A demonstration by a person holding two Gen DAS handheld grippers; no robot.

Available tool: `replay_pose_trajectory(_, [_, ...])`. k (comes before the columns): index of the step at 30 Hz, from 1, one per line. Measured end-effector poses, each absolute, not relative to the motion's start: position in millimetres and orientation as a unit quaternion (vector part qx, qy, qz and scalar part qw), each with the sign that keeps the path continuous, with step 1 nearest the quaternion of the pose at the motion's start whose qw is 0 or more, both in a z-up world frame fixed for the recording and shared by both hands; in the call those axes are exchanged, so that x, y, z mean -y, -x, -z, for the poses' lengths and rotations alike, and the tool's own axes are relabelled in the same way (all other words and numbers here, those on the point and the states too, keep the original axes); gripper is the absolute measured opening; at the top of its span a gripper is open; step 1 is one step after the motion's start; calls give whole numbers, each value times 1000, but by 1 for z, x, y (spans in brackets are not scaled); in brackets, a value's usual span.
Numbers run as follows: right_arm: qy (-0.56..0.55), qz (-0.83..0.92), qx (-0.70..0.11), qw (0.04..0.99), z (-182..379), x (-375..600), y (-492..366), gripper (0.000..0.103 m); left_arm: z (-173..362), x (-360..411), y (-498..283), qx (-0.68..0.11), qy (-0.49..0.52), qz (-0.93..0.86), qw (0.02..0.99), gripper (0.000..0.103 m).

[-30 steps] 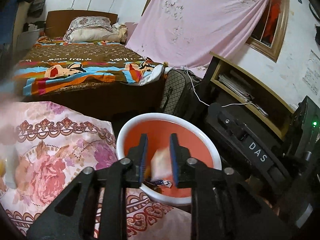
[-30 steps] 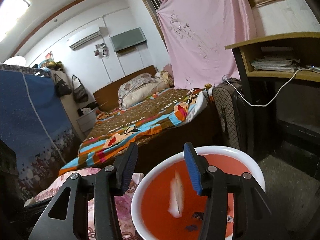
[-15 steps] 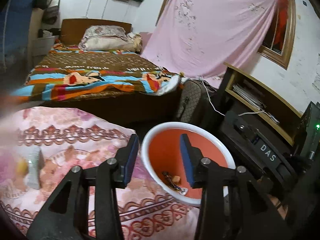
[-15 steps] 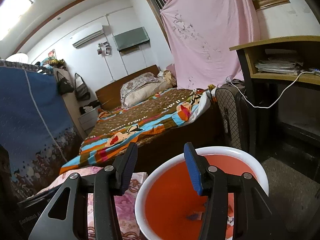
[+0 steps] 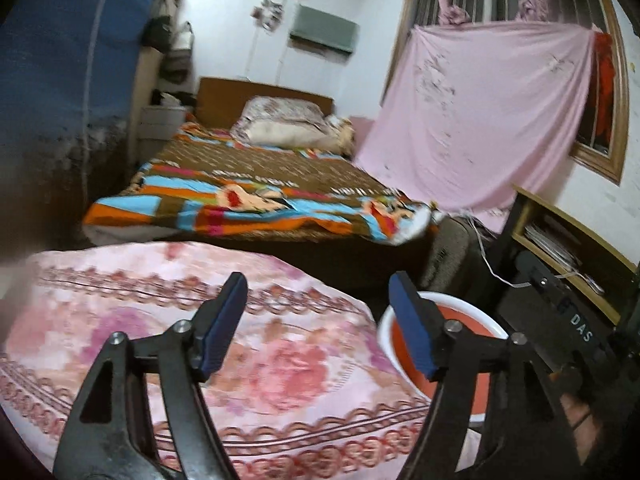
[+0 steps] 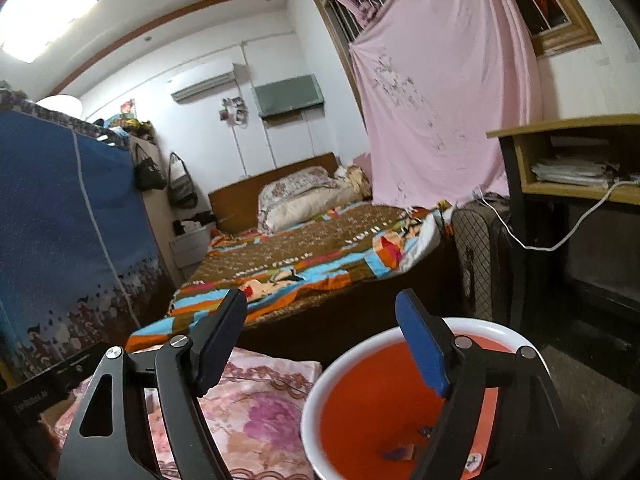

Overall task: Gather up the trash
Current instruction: 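Move both tools back over the quilt toward the yellow cylinder and tube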

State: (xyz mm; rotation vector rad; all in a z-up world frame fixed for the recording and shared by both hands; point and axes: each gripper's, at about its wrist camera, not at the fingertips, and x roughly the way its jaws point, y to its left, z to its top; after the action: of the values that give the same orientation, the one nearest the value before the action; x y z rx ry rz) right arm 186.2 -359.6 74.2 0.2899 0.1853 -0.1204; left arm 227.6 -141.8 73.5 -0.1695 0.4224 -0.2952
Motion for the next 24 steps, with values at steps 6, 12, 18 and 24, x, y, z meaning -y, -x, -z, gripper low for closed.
replay_pose_trajectory(6, [-121, 37, -67, 990, -79, 337, -184, 91, -81, 109, -212, -160, 89, 100, 978, 81])
replay_pose_trajectory(12, [-99, 18, -17, 995, -84, 313, -173, 103, -84, 86, -196, -111, 75, 59, 989, 92])
replay_pose_trajectory(18, [-69, -13, 18, 997, -86, 285, -166, 103, -82, 61, -188, -99, 70, 32, 992, 92])
replay_pose_trajectory(24, [-41, -38, 33, 998, -83, 259, -165, 103, -78, 35, -181, -96, 65, 12, 993, 92])
